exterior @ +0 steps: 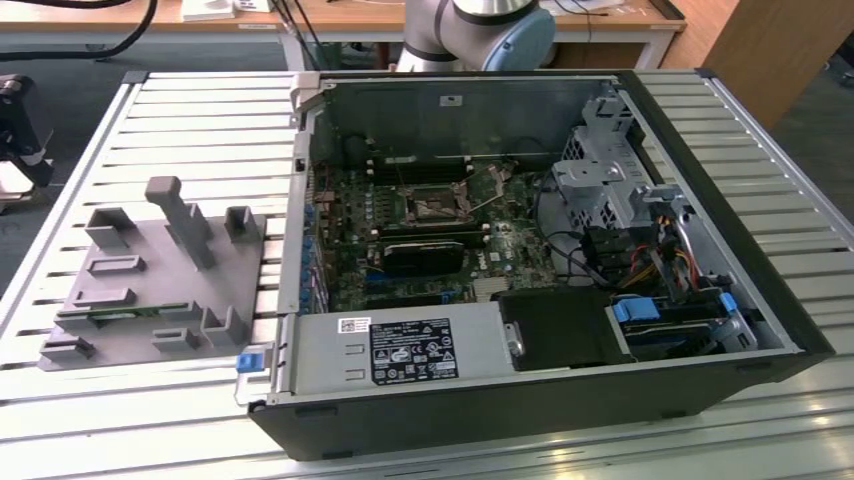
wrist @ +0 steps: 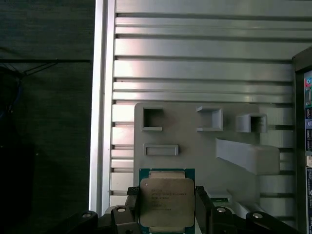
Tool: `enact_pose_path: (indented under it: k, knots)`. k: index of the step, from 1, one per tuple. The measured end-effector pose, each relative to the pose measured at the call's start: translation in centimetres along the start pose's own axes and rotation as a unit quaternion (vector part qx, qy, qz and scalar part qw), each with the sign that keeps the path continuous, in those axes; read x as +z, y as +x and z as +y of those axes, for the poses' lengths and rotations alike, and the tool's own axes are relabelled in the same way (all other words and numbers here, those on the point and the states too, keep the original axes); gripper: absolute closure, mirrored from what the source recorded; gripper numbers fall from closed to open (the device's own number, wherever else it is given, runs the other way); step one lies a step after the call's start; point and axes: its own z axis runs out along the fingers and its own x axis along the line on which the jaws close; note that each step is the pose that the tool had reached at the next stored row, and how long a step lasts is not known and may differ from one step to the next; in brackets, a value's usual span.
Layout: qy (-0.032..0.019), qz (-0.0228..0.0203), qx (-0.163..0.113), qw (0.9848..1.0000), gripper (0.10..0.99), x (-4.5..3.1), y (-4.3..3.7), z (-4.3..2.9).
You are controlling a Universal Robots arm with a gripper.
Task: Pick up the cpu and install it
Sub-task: 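Pick up the cpu and move it towards the insertion slot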
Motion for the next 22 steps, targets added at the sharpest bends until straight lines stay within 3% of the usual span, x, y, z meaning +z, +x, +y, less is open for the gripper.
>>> enact_pose_path:
  k: [15, 22]
  knots:
    - [0.0, 0.0, 0.0, 1.0, 0.545, -2.44, -0.01, 0.16]
    - [0.0, 0.0, 0.0, 1.0, 0.545, -3.04, -0.01, 0.19]
